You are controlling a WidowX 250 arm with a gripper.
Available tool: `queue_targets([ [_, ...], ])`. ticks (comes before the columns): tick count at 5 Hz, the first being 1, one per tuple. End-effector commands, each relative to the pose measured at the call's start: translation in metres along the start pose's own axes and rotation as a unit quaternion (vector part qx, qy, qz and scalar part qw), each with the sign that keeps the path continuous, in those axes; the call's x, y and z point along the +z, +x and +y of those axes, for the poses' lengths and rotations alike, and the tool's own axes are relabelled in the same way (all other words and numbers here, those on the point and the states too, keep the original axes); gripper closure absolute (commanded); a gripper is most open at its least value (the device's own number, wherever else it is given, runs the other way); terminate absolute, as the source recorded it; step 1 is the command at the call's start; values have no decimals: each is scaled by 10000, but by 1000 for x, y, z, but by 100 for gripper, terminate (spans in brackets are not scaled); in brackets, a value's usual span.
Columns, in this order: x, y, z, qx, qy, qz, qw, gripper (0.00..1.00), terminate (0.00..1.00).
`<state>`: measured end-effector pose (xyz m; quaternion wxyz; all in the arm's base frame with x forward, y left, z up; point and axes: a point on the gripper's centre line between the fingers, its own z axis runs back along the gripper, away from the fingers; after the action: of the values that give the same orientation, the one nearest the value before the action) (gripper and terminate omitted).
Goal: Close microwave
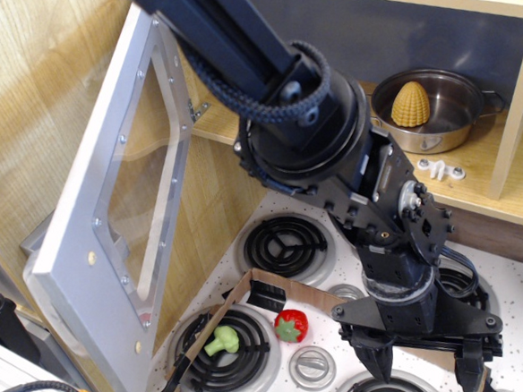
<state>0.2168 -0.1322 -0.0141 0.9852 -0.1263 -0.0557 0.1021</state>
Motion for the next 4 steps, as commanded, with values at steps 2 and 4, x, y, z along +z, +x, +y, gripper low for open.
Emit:
queue_targets([
  [2, 16, 13, 9, -320, 441, -213, 9983, 0, 0],
  [4, 66, 38, 27, -876, 1257, -625, 9862, 0, 0],
])
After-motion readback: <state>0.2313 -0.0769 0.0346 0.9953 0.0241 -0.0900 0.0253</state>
